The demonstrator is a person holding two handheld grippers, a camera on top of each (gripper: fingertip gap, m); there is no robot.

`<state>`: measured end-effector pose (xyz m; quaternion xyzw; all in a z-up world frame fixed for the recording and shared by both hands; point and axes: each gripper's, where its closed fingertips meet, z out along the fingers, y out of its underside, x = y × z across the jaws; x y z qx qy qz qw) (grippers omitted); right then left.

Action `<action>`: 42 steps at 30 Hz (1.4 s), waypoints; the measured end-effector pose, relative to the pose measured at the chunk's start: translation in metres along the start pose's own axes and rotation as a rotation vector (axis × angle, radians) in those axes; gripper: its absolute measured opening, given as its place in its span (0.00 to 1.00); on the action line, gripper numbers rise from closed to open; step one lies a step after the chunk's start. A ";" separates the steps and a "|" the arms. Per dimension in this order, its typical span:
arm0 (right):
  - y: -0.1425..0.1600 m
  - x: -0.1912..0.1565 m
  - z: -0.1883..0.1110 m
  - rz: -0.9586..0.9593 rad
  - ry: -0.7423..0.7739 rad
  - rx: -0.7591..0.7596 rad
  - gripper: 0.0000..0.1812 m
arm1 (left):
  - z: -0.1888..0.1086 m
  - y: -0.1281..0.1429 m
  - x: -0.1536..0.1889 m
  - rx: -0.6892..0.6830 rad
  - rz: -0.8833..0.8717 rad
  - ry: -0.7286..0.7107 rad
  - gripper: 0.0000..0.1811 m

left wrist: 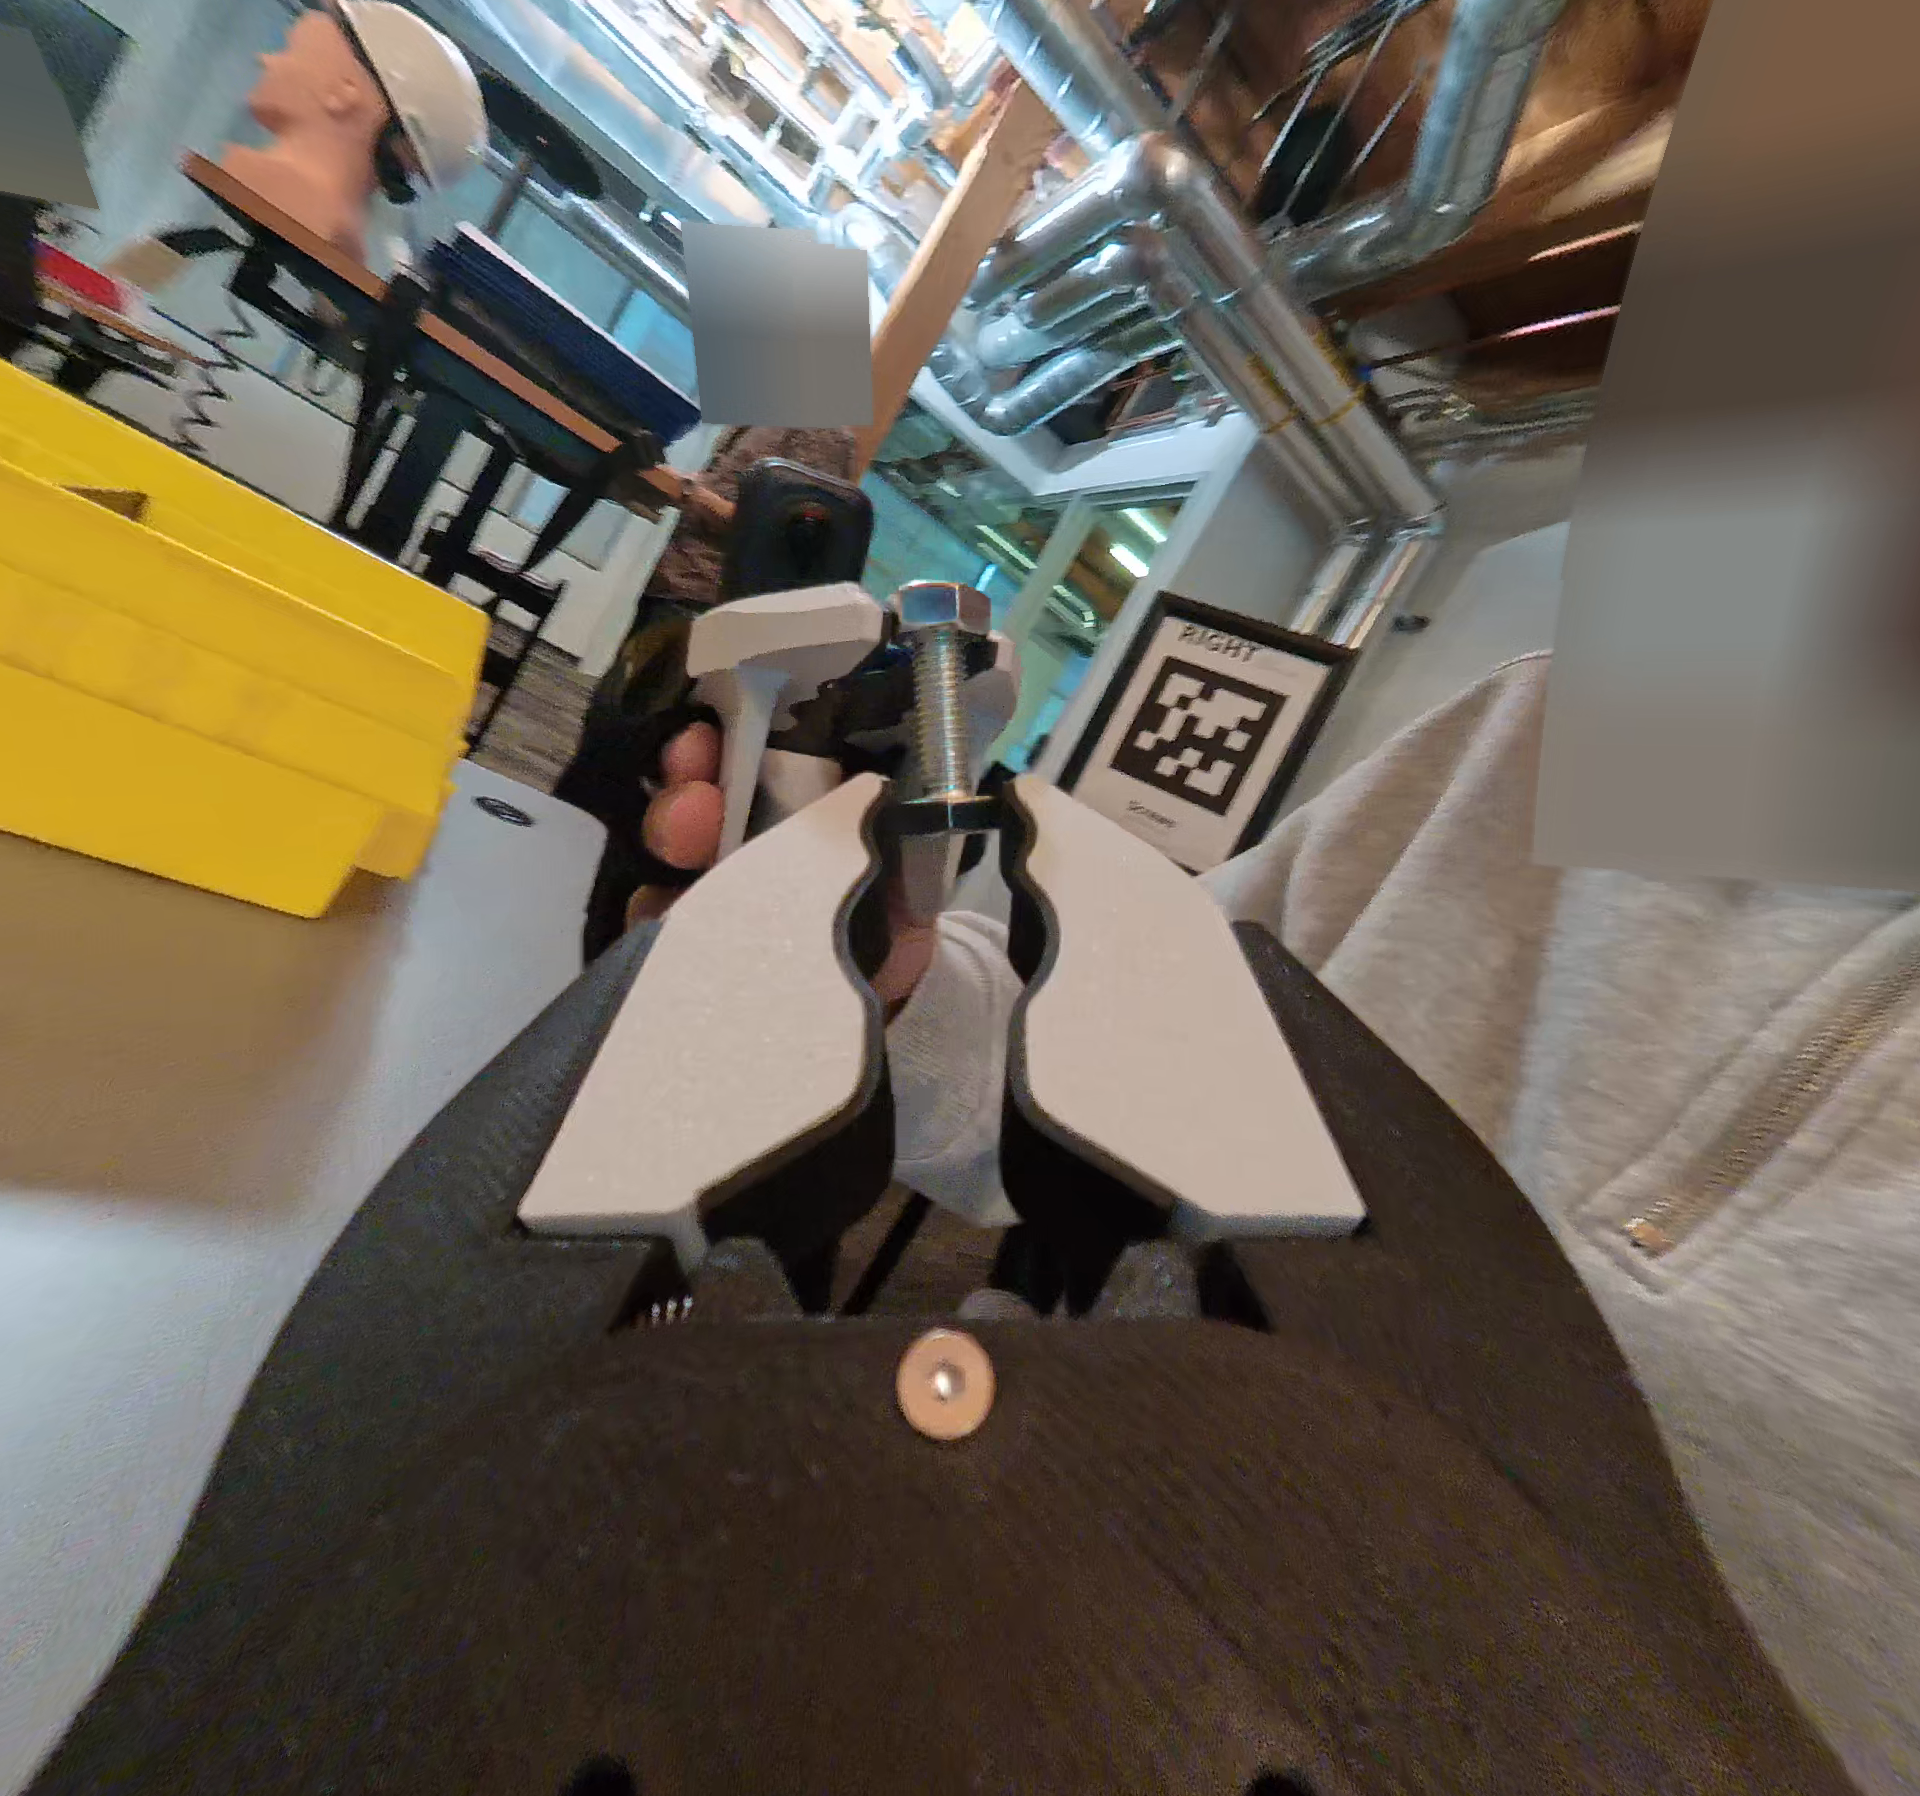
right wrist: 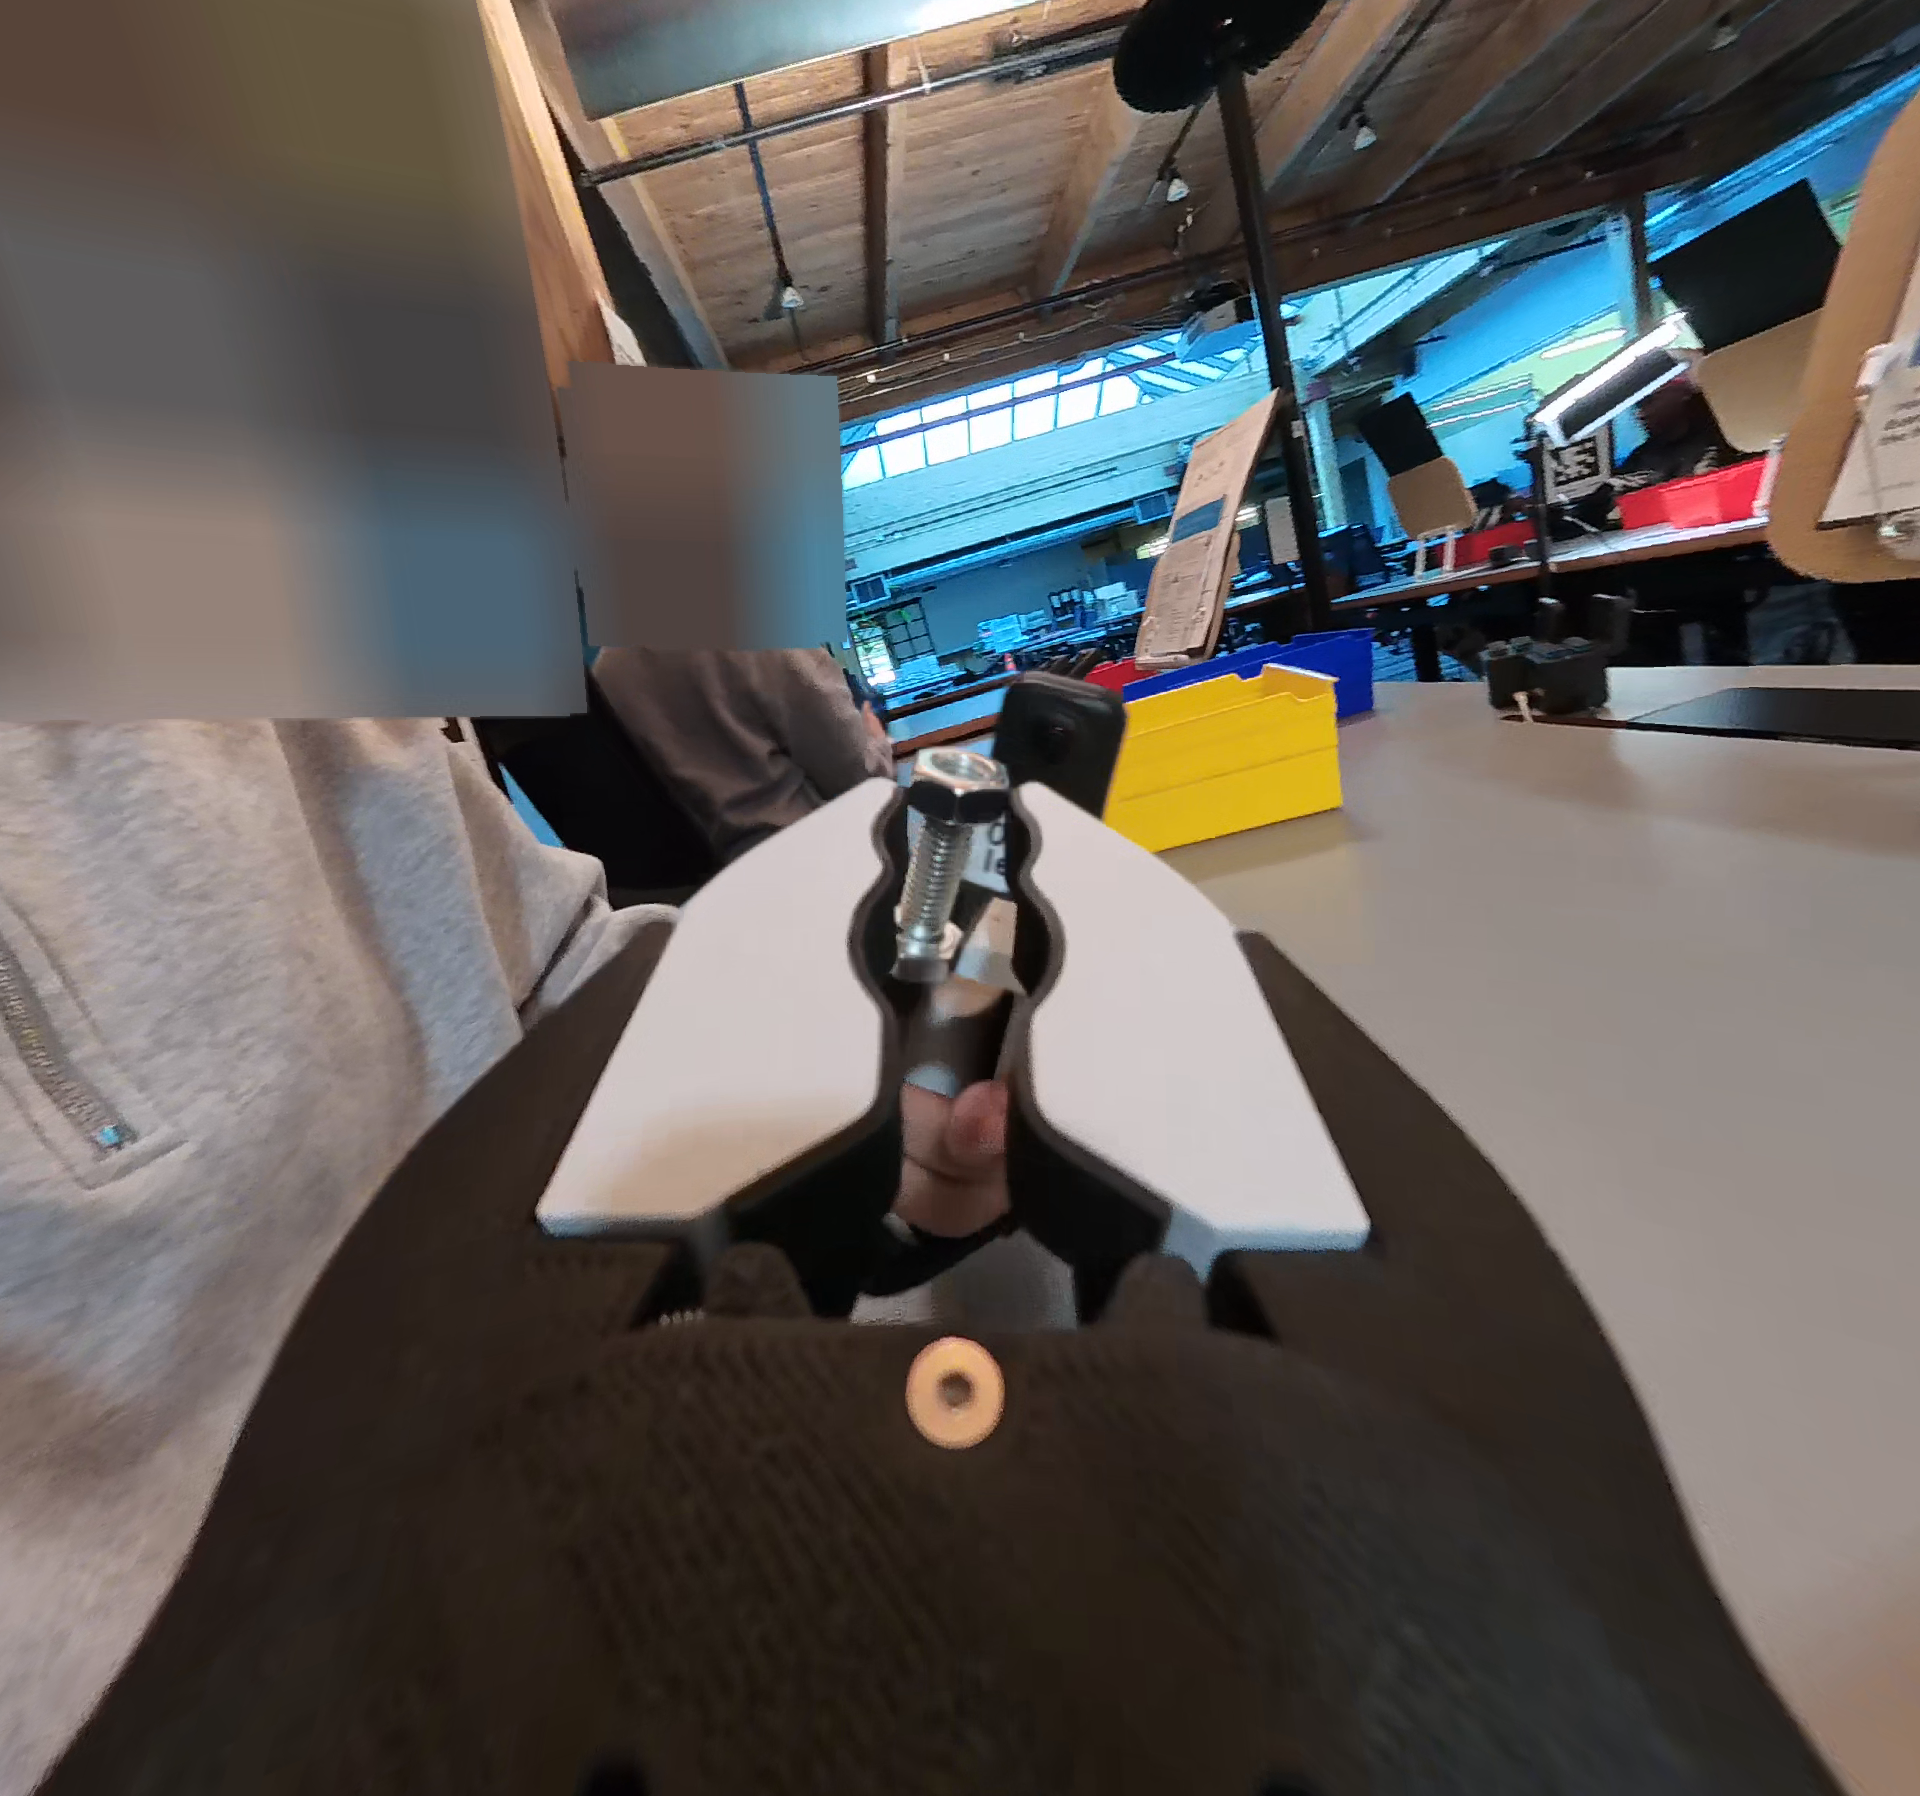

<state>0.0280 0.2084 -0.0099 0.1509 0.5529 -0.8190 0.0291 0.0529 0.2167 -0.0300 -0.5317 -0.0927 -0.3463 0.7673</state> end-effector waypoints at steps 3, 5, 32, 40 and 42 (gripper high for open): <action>-0.001 -0.004 -0.001 0.031 -0.042 0.000 0.09 | -0.001 -0.001 0.004 0.007 -0.065 0.049 0.10; -0.001 -0.005 -0.001 0.050 -0.061 -0.001 0.09 | -0.001 -0.001 0.005 0.010 -0.107 0.073 0.10; 0.002 0.038 -0.011 -0.022 0.354 0.003 0.15 | -0.015 -0.004 -0.051 -0.104 0.744 -0.621 0.10; 0.001 0.039 -0.014 0.053 0.340 0.024 0.10 | -0.015 -0.006 -0.051 -0.113 0.813 -0.659 0.10; -0.003 0.041 -0.017 0.033 0.360 0.050 0.12 | -0.016 -0.007 -0.051 -0.111 0.814 -0.662 0.10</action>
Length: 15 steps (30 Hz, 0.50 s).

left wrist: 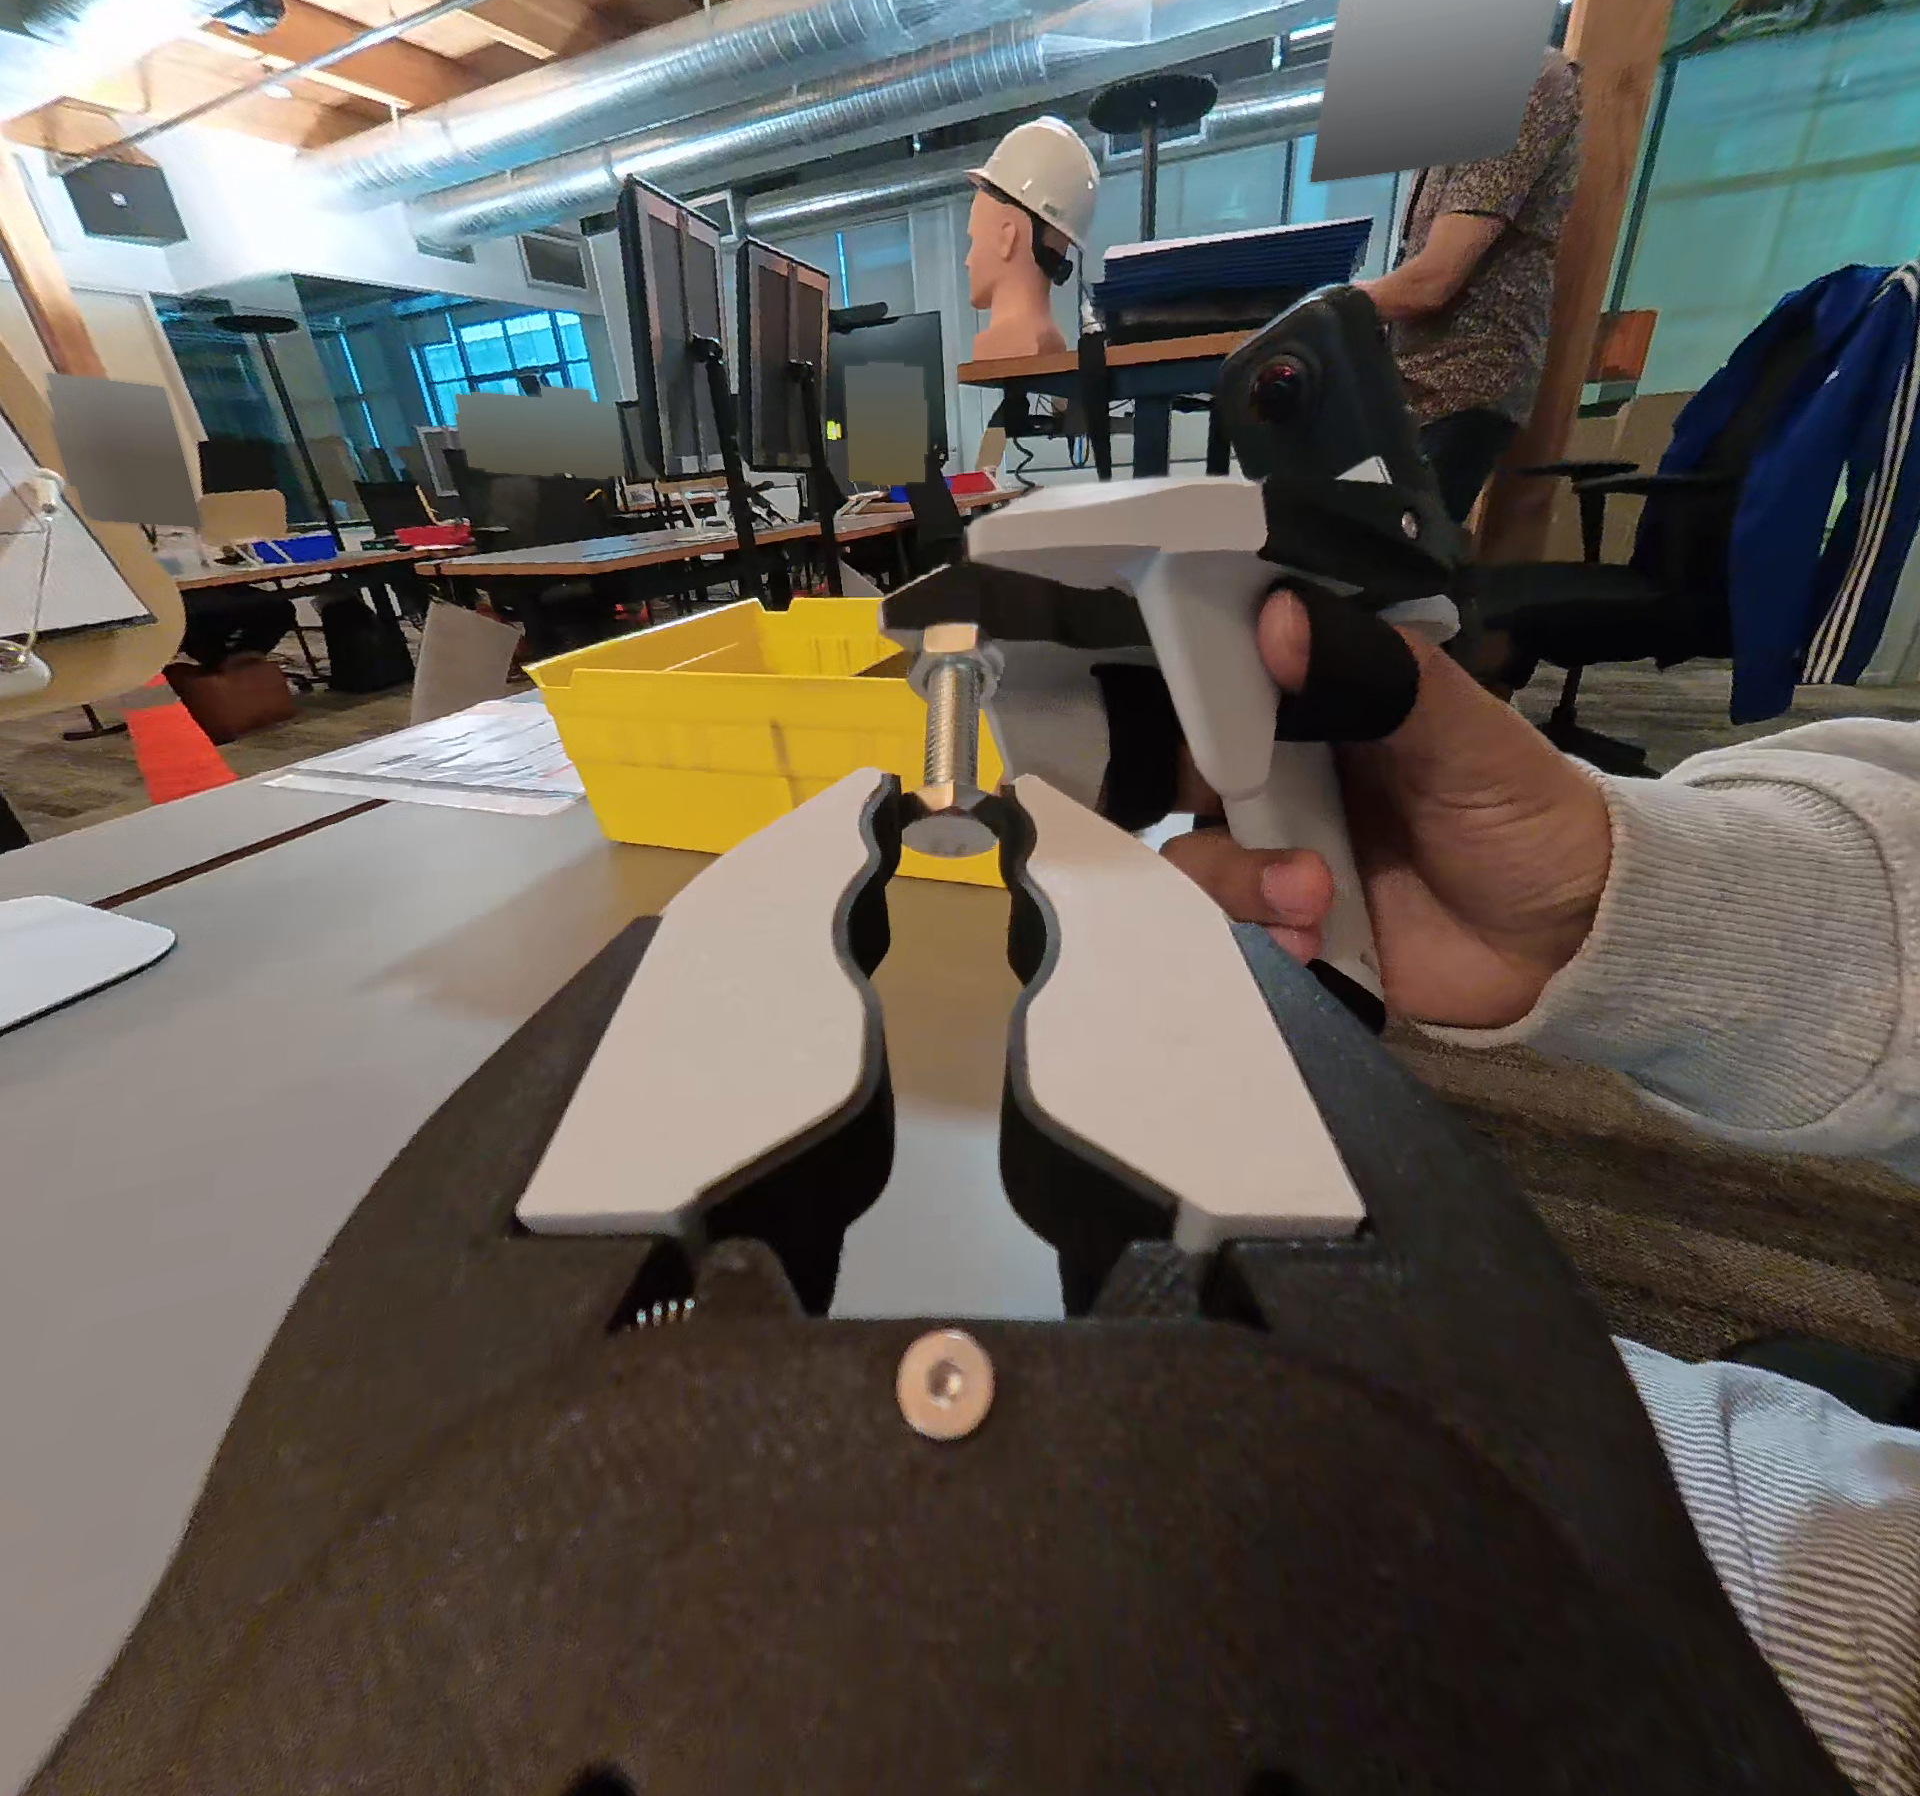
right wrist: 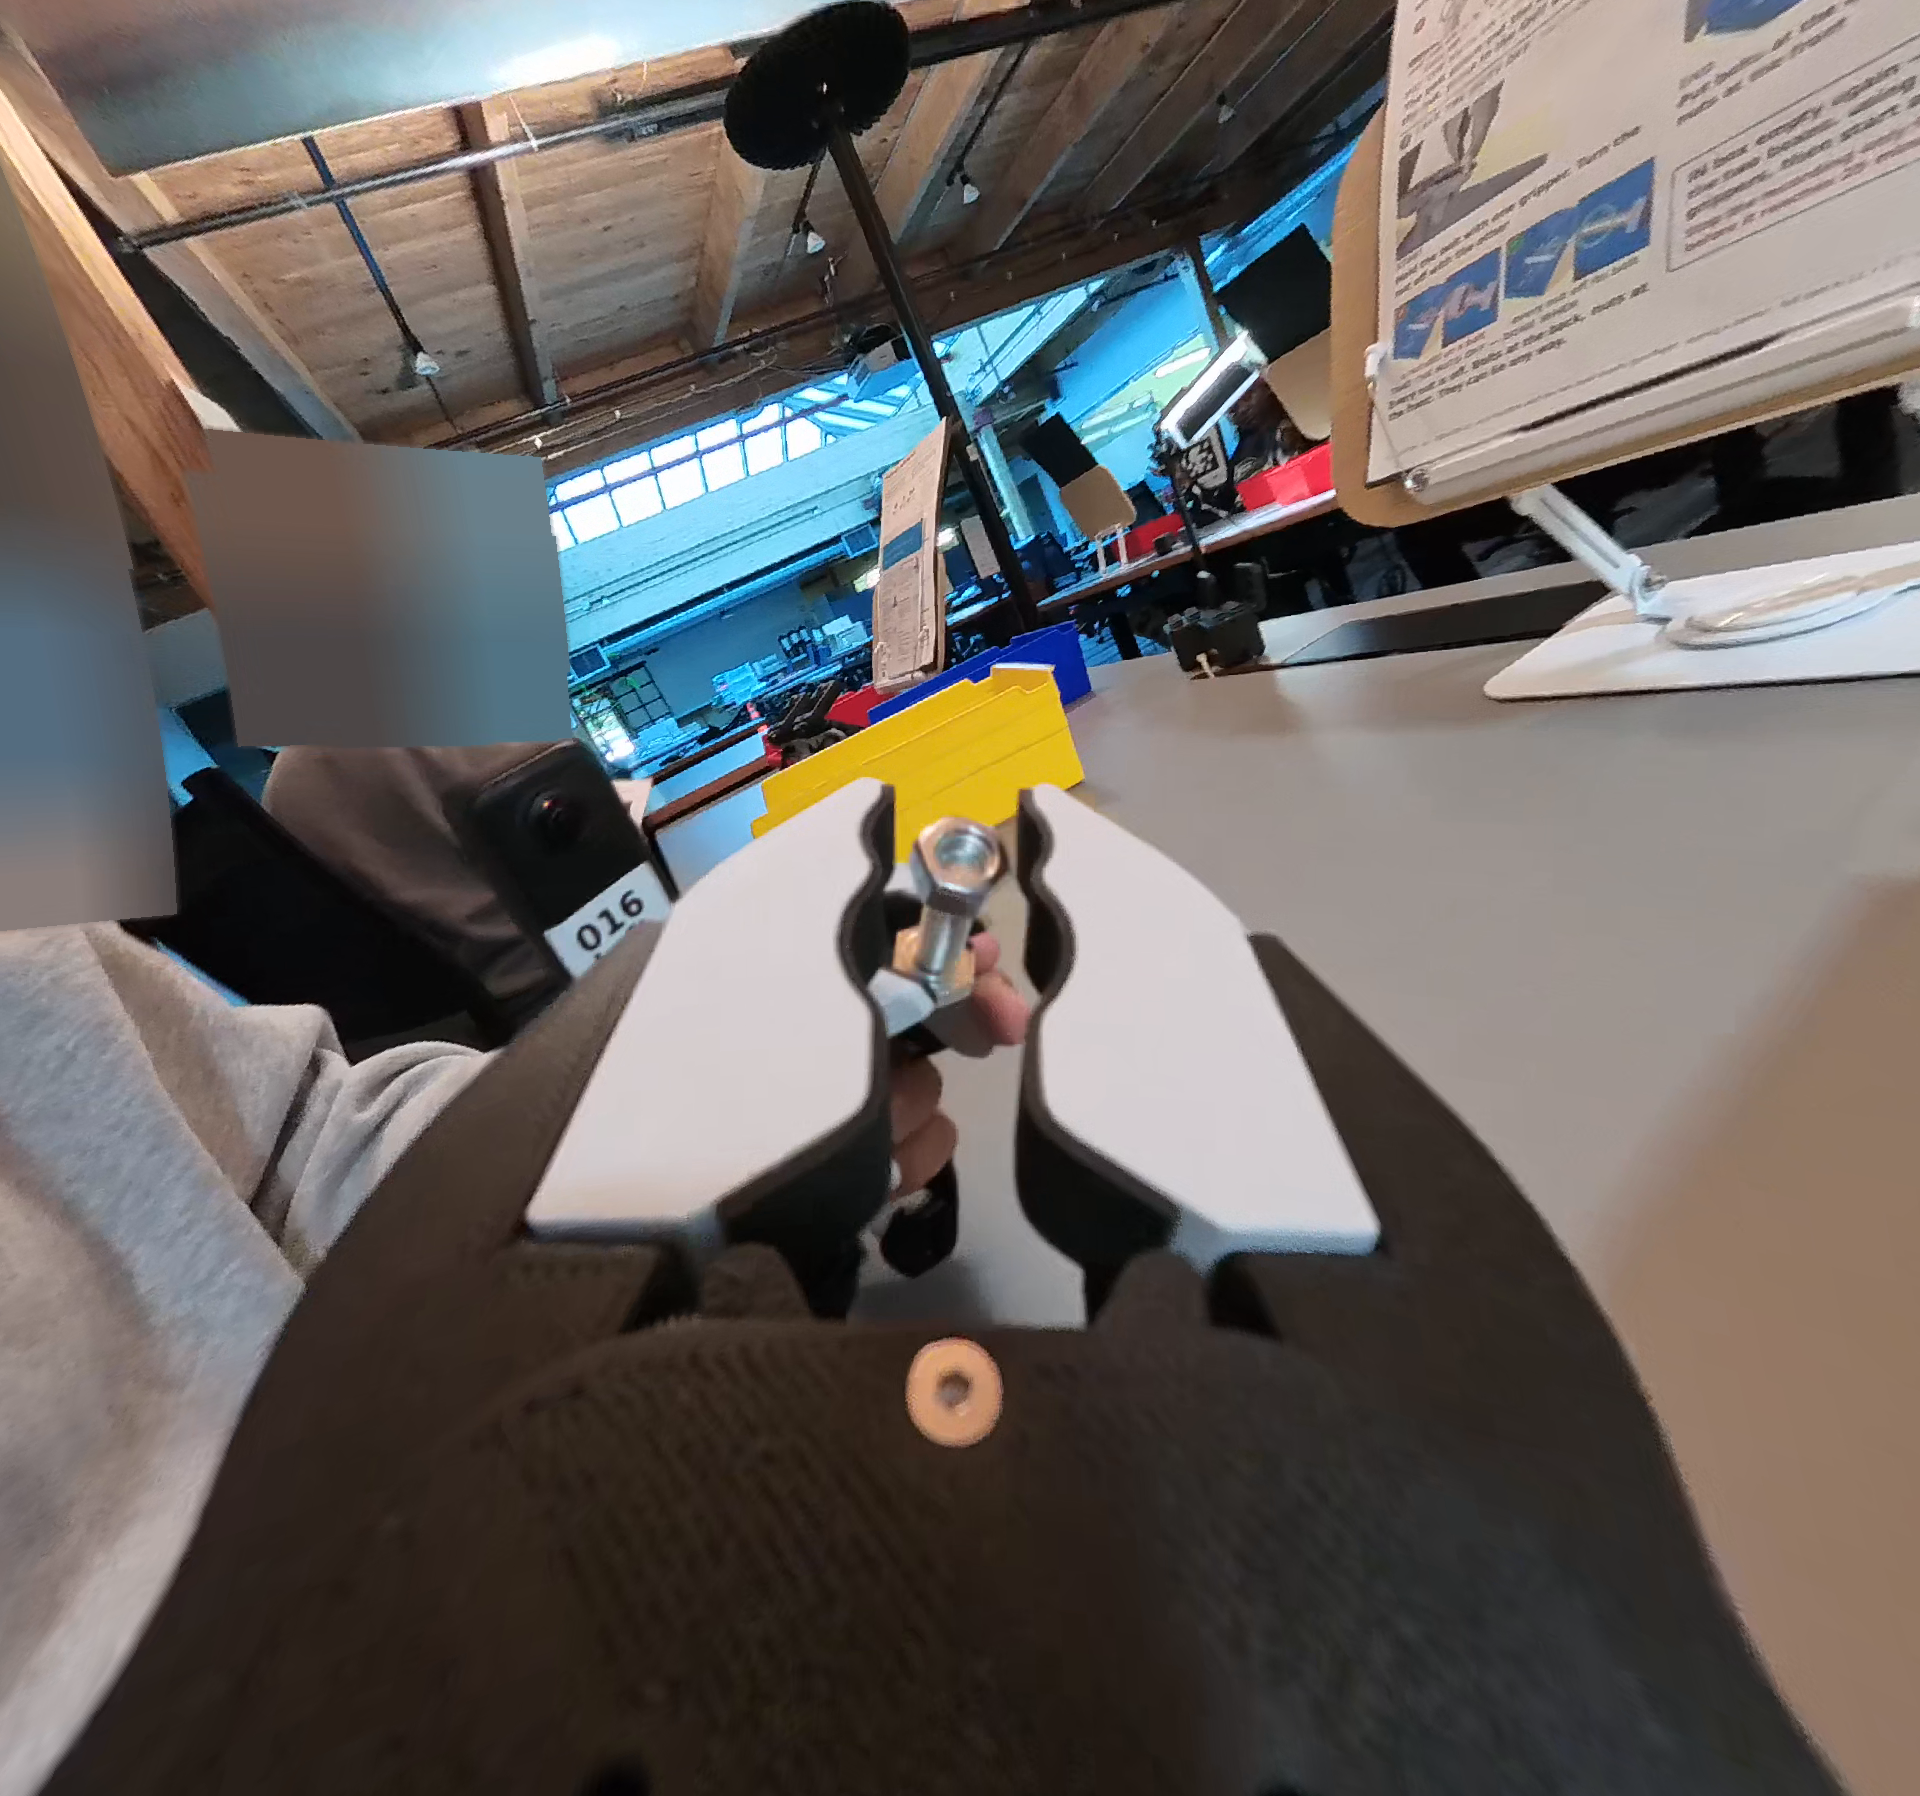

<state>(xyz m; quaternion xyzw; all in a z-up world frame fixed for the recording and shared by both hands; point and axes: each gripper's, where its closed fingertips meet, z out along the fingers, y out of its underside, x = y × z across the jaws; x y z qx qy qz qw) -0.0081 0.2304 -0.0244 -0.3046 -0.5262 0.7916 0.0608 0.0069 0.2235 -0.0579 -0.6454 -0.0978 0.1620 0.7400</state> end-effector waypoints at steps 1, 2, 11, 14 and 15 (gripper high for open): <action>-0.002 0.000 -0.001 -0.005 0.003 0.013 0.14 | 0.000 0.000 -0.001 0.002 0.000 -0.005 0.10; -0.003 0.001 -0.001 -0.004 0.002 0.016 0.15 | 0.000 0.000 -0.001 0.003 -0.001 -0.006 0.10; 0.019 0.008 0.005 0.096 0.003 -0.097 0.07 | 0.000 -0.001 -0.006 0.000 -0.077 -0.007 0.10; 0.010 0.013 0.002 0.052 0.047 -0.058 0.10 | -0.004 -0.006 -0.020 0.049 -0.218 -0.030 0.10; 0.008 0.016 0.000 0.058 0.059 -0.048 0.13 | -0.006 -0.007 -0.027 0.074 -0.287 -0.035 0.10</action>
